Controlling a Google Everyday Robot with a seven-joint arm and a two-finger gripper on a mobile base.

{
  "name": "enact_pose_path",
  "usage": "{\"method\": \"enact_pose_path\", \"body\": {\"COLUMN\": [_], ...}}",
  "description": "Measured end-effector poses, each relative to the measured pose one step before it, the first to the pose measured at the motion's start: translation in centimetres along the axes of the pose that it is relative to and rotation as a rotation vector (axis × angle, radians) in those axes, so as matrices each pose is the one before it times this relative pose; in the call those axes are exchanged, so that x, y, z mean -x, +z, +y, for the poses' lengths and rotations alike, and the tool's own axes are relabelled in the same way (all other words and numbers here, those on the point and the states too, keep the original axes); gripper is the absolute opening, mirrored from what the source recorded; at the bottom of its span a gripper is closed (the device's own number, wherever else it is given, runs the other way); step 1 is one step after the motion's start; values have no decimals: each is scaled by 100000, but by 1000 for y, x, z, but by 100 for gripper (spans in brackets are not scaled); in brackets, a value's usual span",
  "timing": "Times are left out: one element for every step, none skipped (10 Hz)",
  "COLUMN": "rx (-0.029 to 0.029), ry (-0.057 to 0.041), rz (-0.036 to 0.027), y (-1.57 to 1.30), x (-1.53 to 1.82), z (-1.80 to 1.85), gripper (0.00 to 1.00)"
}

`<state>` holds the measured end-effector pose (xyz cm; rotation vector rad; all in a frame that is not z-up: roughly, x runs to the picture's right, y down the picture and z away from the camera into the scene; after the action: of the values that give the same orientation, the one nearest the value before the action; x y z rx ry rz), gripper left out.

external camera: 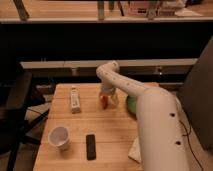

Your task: Drag the pepper across the table

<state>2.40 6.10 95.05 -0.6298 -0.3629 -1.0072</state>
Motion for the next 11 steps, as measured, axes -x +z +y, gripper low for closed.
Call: {"method": "enact_pose_path", "body": {"rx": [69, -1, 27, 53, 18, 23, -29, 62, -6, 101, 108], "ry": [-77, -86, -109, -115, -34, -165, -21, -101, 4, 277, 84], "rz": [-134, -85, -216, -127, -20, -182, -131, -138, -100, -23, -66], "y": [50, 8, 99, 81, 12, 49, 31, 45, 32, 11, 61], "x": [24, 5, 23, 13, -25, 56, -6, 34, -7, -164, -16], "z": [-15, -31, 1, -32, -15, -75, -18, -21, -19, -30, -15], "gripper": [79, 79, 79, 76, 72, 71, 66, 65, 64, 57, 51]}}
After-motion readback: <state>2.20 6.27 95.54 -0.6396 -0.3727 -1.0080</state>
